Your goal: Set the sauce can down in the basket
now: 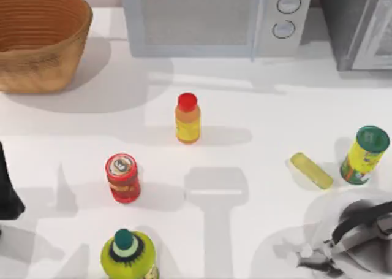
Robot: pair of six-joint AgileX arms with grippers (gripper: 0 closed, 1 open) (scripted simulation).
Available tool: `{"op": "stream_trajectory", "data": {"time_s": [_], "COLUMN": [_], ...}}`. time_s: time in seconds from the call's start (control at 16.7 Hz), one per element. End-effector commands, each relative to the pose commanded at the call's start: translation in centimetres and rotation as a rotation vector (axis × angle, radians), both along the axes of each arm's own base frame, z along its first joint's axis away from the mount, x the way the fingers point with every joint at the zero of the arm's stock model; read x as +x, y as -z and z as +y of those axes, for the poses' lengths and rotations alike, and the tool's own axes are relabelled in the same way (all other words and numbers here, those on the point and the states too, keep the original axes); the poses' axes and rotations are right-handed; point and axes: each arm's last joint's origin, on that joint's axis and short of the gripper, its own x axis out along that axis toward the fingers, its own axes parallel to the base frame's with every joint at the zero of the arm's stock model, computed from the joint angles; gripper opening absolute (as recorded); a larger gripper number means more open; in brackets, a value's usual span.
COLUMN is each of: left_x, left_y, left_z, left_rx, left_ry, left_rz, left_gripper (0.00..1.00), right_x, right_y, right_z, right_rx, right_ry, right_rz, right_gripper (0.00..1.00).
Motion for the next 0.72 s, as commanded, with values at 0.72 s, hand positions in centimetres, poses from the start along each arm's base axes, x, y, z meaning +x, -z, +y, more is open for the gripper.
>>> {"op": "stream_trajectory", "data": {"time_s": [0.72], "left_x": [3.0], "left_y": [-7.9], "left_z": [0.8], "left_rx": [0.342], "left_ry": [0.319], "left_rz": [0.182], "left_gripper": [1.0], "right_x": [0.0], "right_y": [0.0], "right_z": [0.0], "right_rx": [0.0], "right_ry": [0.0], "right_rz": [0.0], "right_gripper": [1.0]}}
